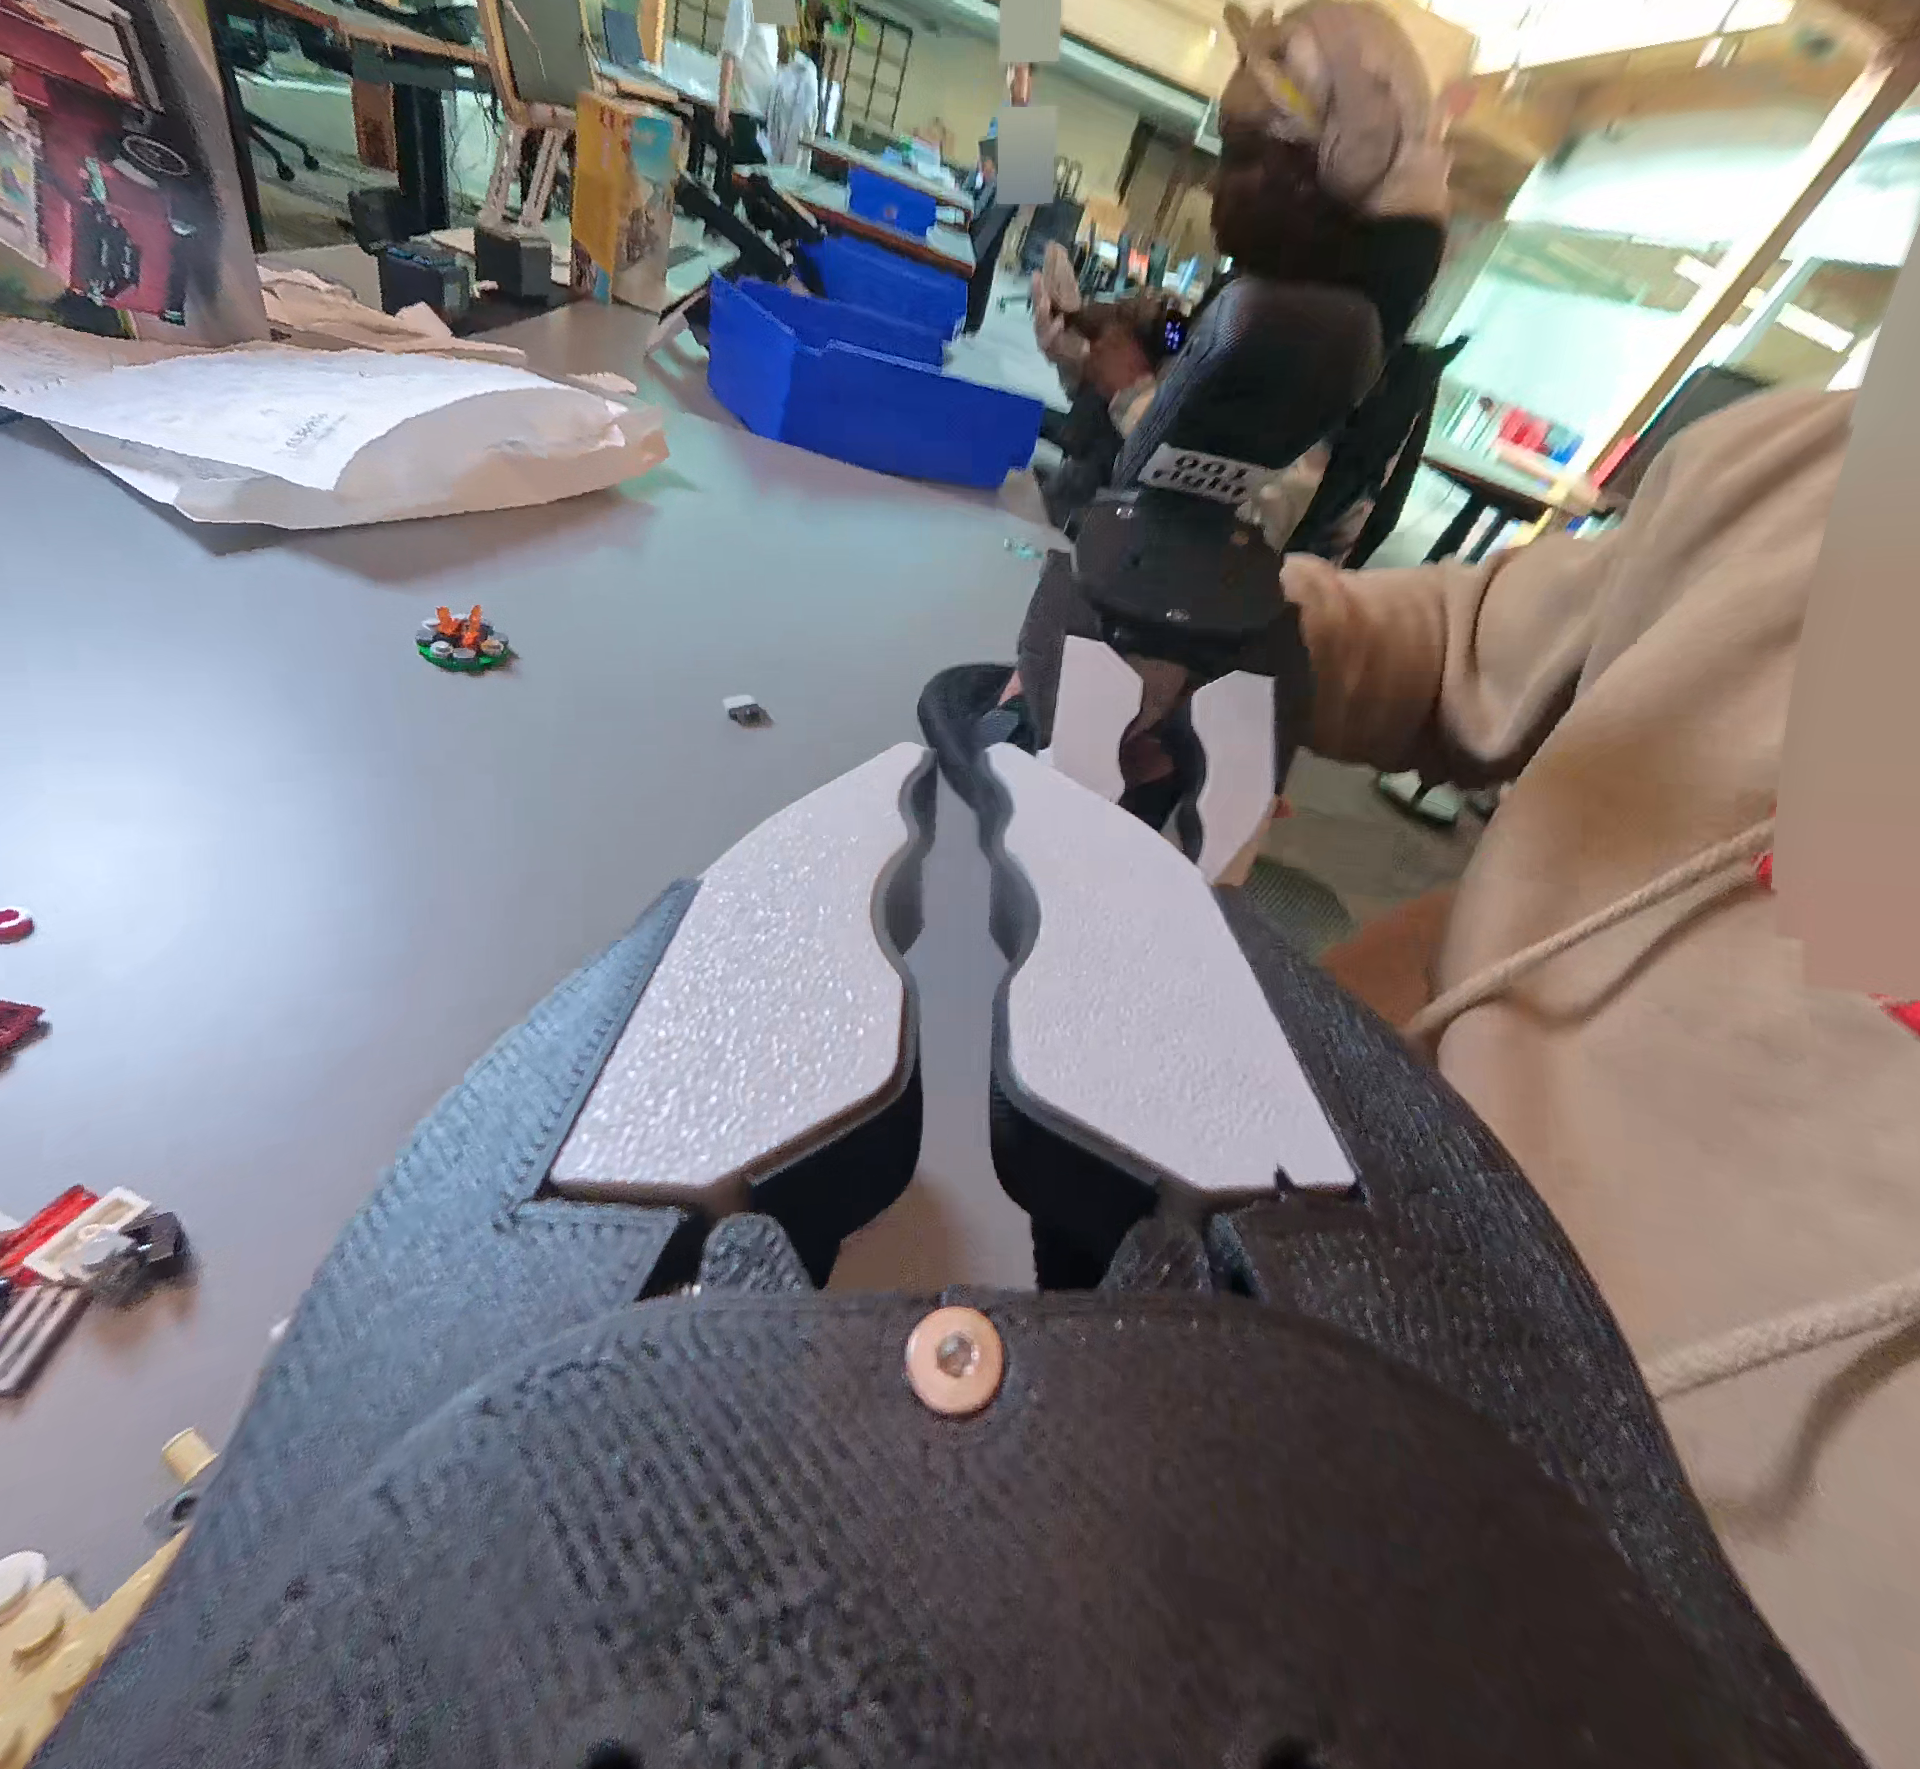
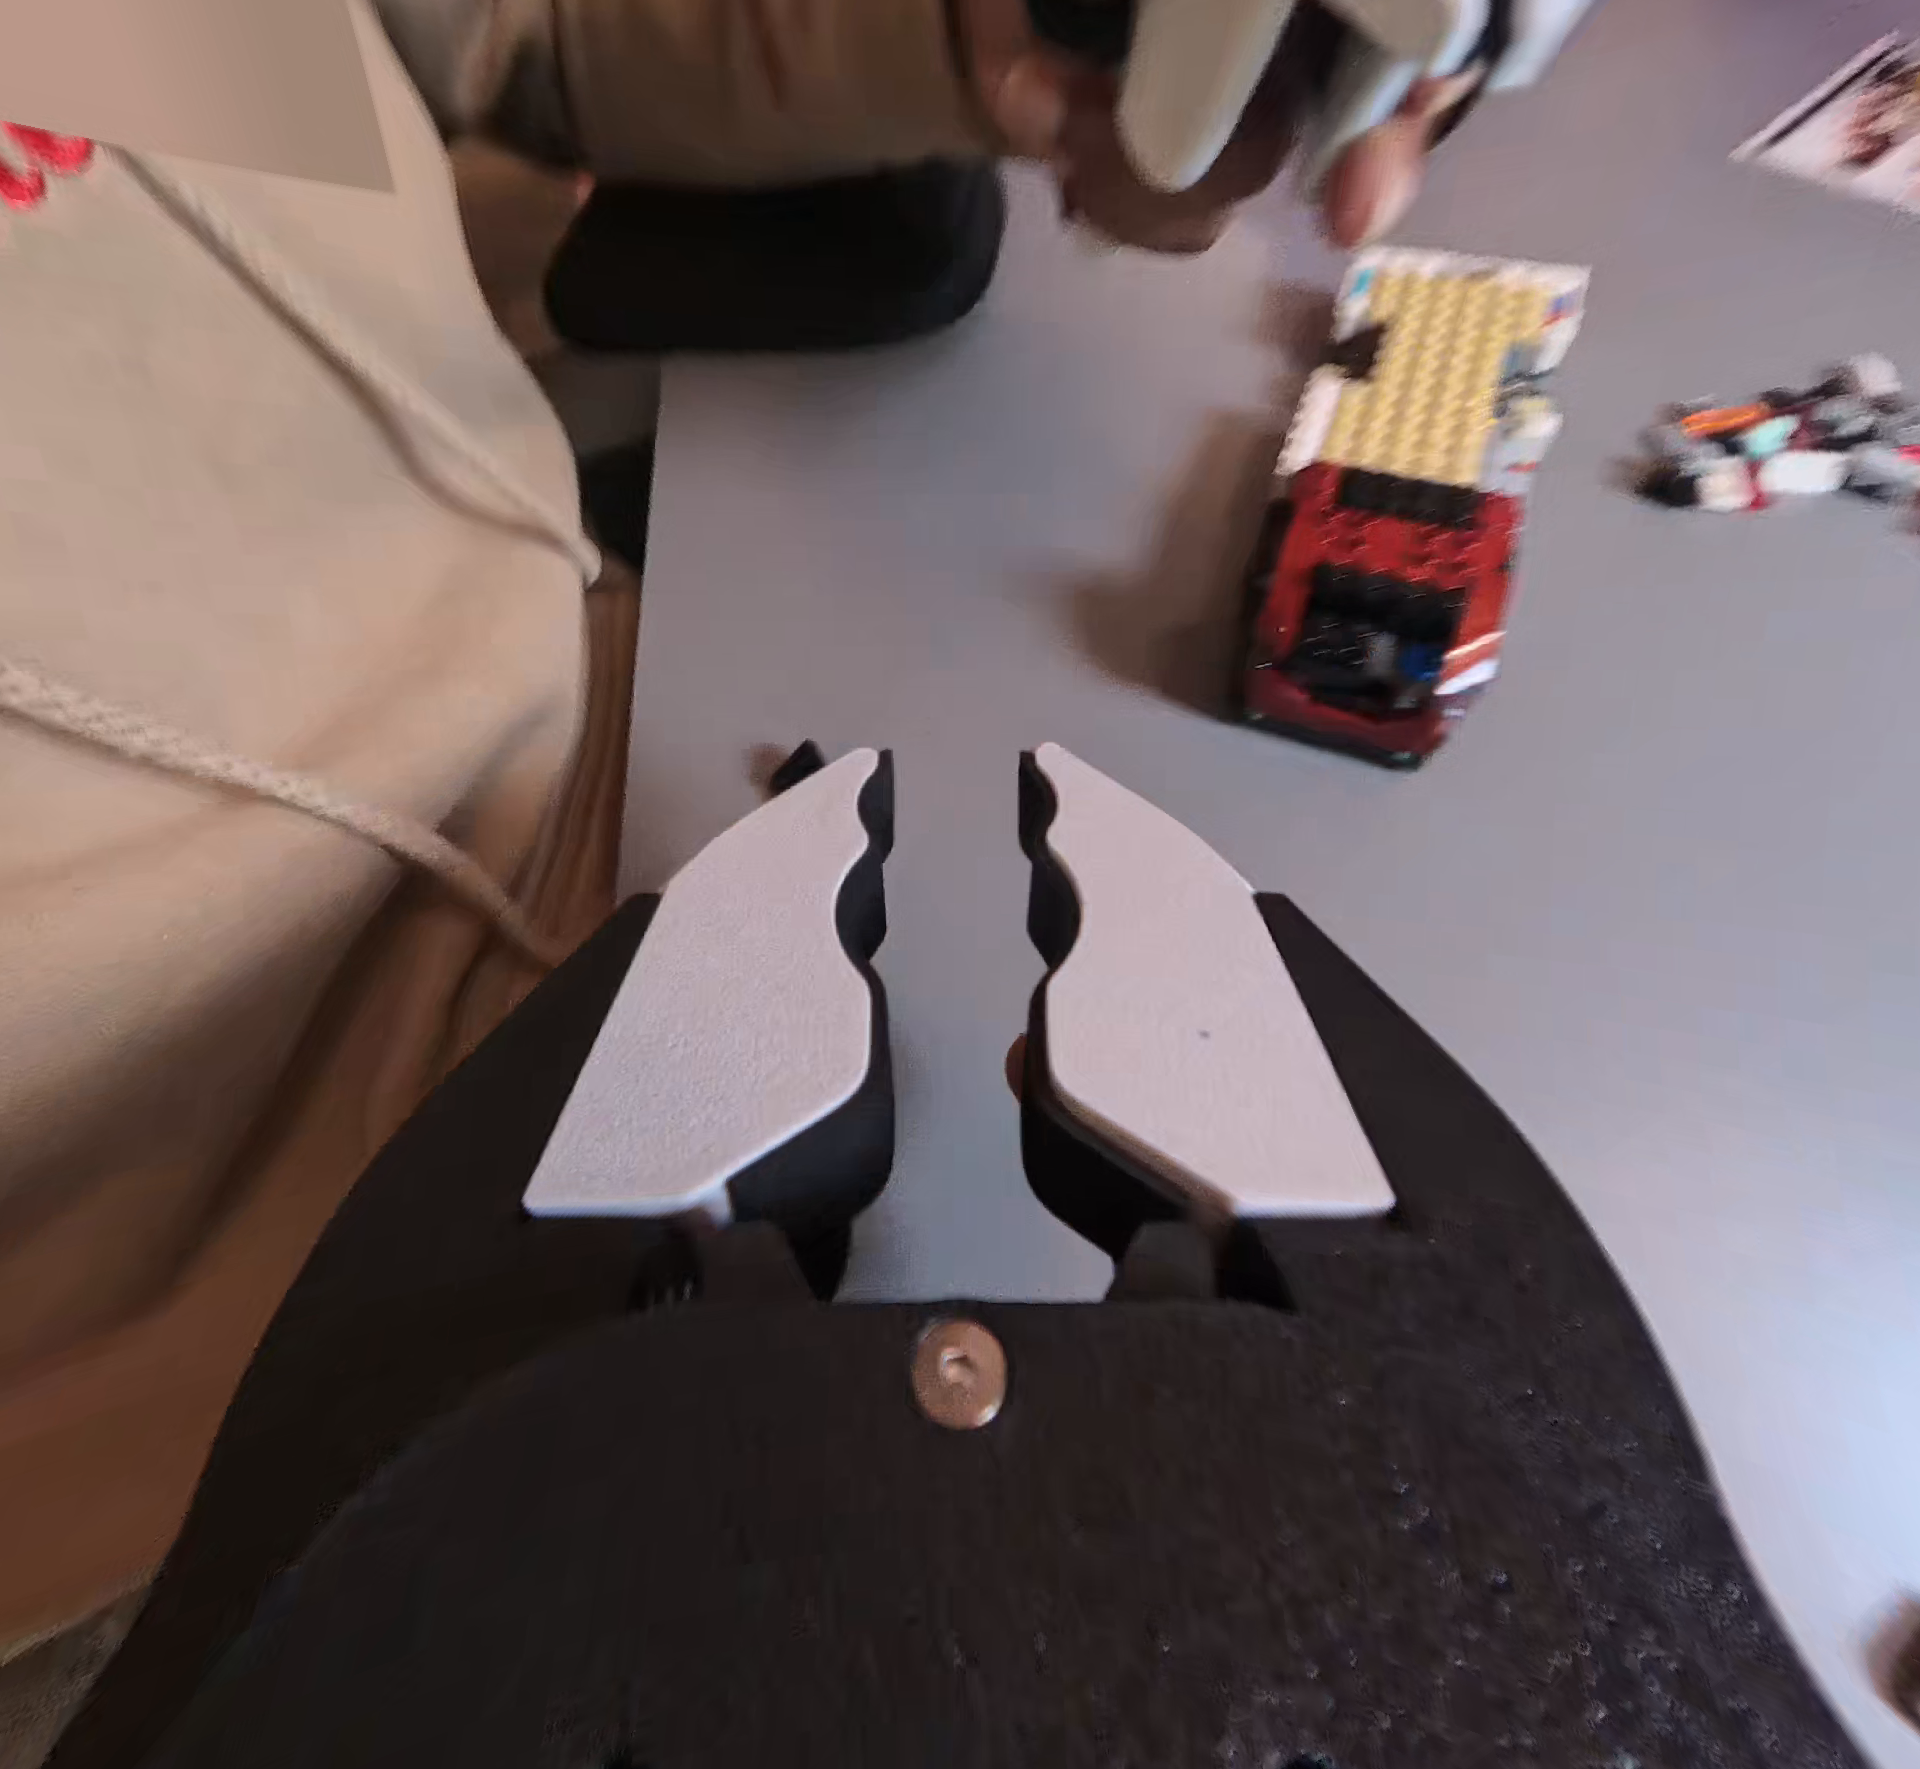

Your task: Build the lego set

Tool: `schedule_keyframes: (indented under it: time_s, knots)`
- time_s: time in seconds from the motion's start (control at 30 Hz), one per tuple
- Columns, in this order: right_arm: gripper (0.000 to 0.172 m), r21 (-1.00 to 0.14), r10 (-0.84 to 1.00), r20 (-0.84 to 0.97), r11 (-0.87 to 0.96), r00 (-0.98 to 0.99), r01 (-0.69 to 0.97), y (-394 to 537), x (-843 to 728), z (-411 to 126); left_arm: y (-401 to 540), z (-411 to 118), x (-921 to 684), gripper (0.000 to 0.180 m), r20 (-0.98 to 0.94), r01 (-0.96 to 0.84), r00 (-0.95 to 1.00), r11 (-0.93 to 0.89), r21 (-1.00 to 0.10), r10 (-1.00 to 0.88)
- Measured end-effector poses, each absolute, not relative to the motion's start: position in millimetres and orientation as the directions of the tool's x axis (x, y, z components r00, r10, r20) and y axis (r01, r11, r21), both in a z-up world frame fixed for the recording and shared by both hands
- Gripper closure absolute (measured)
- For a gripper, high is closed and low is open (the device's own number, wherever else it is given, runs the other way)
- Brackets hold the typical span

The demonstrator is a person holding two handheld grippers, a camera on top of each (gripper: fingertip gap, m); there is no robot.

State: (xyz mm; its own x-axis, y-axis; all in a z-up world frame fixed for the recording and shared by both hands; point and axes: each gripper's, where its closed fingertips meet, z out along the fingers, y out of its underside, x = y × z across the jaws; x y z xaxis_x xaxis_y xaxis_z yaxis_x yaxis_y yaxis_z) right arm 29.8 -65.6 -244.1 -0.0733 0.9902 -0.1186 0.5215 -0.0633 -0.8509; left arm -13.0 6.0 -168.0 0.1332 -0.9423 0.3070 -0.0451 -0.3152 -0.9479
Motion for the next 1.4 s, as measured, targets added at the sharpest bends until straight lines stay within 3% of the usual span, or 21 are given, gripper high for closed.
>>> schedule_keyframes:
  time_s: [0.2, 0.3, 0.43, 0.63, 0.77, 1.03, 1.23, 1.4]
  knots:
    - [0.136, -0.720, 0.974, -0.115, 0.054, -0.195, 0.692, -108, 13, -278, -7, -194, -8, 0.138, 0.139, -0.257, 0.153, -0.176, -0.950, -0.978]
    - [0.138, -0.648, 0.981, -0.064, 0.097, -0.181, 0.756, -110, 7, -292, -13, -202, -11, 0.134, 0.108, -0.311, 0.141, -0.147, -0.939, -0.984]
    - [0.156, -0.566, 0.983, 0.011, 0.158, -0.185, 0.809, -105, 8, -299, -21, -207, -13, 0.136, 0.080, -0.346, 0.123, -0.118, -0.931, -0.989]
    - [0.157, -0.755, 0.985, -0.073, 0.049, -0.158, 0.654, -90, 8, -264, -48, -219, -10, 0.148, 0.087, -0.399, 0.020, -0.087, -0.913, -0.996]
    - [0.157, -0.872, 0.981, 0.008, 0.101, -0.192, 0.479, -74, 10, -212, -71, -214, 0, 0.154, 0.185, -0.353, -0.084, -0.144, -0.924, -0.979]
    - [0.157, -0.854, 0.953, 0.129, 0.247, -0.274, 0.457, -70, 7, -187, -74, -186, 11, 0.164, 0.332, -0.200, -0.136, -0.302, -0.932, -0.933]
    - [0.157, -0.858, 0.975, 0.124, 0.198, -0.182, 0.474, -55, 6, -191, -60, -188, 11, 0.162, 0.357, -0.175, -0.036, -0.346, -0.922, -0.933]
    - [0.157, -0.908, 0.996, -0.051, -0.076, 0.071, 0.413, -25, 5, -188, -26, -184, 5, 0.154, -0.003, -0.188, 0.235, -0.042, -0.981, -0.972]
